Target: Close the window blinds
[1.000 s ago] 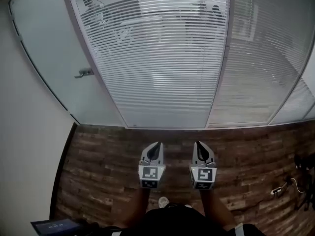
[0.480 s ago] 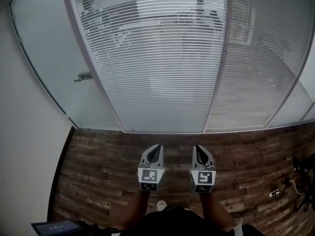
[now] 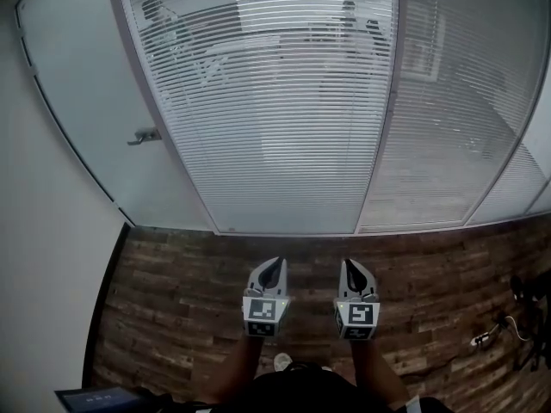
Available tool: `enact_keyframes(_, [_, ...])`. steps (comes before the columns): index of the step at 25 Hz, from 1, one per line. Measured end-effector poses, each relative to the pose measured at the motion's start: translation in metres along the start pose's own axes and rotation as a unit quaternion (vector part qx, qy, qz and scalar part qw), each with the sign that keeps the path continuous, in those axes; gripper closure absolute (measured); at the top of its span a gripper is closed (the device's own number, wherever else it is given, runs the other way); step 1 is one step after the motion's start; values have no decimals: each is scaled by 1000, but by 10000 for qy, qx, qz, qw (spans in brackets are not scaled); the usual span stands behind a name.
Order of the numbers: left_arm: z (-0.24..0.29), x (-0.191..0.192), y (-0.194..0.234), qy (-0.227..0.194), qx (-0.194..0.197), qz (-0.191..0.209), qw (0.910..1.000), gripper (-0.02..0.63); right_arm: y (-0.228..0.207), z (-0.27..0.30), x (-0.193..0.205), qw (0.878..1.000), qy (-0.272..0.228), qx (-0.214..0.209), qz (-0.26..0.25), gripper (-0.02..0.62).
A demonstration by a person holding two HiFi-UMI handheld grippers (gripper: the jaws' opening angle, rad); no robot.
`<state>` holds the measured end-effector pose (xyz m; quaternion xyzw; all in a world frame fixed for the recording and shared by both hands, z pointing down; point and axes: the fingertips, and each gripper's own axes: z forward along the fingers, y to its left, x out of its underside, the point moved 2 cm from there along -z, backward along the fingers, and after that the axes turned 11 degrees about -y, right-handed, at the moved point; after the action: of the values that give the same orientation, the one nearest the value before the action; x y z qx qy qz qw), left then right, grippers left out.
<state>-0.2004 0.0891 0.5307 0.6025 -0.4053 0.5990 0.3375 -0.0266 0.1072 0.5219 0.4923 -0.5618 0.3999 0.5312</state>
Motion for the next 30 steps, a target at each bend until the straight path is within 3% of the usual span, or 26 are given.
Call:
enact_keyframes(20, [15, 10, 44, 46, 127, -327, 9994, 611, 26, 38, 16, 9998, 207, 65, 1, 594])
enact_keyframes(30, [20, 18, 59, 91, 361, -296, 9989, 611, 36, 44, 17, 9986, 304, 424, -19, 594])
